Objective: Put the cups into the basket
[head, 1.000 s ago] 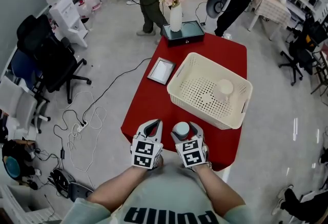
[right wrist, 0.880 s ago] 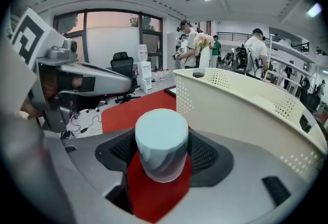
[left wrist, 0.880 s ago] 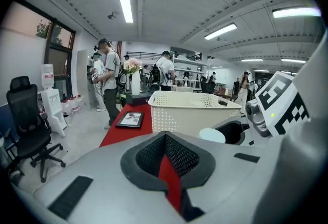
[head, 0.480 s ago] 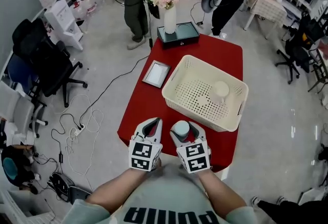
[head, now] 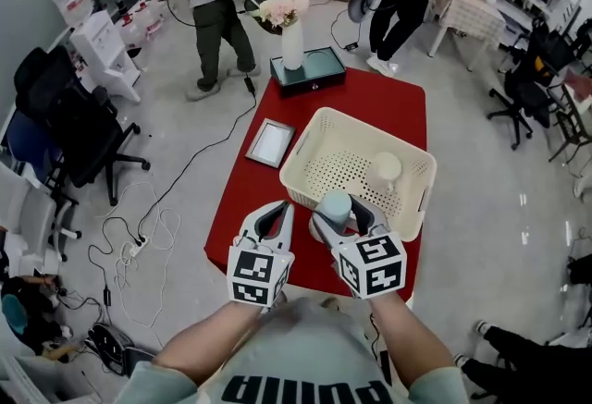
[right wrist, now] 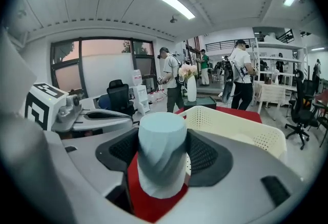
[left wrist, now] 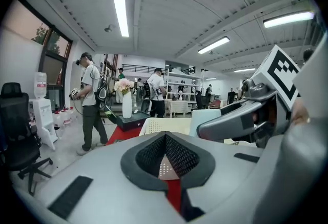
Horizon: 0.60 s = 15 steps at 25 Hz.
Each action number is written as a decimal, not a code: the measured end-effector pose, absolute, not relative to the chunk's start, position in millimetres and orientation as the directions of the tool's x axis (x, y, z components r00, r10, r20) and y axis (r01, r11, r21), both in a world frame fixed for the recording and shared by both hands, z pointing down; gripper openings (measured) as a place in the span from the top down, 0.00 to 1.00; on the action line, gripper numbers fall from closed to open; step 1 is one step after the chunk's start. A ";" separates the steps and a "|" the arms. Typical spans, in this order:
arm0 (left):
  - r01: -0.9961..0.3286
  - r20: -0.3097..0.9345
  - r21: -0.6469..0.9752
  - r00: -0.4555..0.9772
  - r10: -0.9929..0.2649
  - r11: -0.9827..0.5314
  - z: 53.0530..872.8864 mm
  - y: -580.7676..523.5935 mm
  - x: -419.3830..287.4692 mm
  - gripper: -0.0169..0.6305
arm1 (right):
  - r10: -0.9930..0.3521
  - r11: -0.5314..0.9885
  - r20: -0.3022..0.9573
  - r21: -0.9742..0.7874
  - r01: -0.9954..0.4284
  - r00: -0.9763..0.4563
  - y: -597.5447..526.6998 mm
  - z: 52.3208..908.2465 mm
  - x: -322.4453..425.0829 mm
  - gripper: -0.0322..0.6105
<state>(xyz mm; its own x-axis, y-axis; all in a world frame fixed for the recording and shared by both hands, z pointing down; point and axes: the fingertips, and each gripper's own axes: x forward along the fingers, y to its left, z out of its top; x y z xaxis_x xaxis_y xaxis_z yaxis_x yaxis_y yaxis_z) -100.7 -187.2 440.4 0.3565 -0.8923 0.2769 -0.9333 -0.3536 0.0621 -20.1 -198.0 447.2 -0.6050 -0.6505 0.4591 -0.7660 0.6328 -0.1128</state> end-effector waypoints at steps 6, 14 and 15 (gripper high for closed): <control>-0.930 0.254 0.050 0.366 -0.895 -0.365 425.6 -206.0 -93.5 0.96 | -0.656 0.644 0.425 -0.115 -0.756 -0.623 -223.5 423.6 -20.8 0.48; -0.930 0.270 0.038 0.361 -0.893 -0.365 427.7 -223.9 -90.4 0.96 | -0.651 0.666 0.427 -0.074 -0.742 -0.627 -269.6 428.2 -20.1 0.48; -0.930 0.274 0.038 0.361 -0.891 -0.365 428.8 -225.4 -89.5 0.96 | -0.646 0.669 0.437 -0.070 -0.740 -0.626 -275.3 432.1 -19.2 0.48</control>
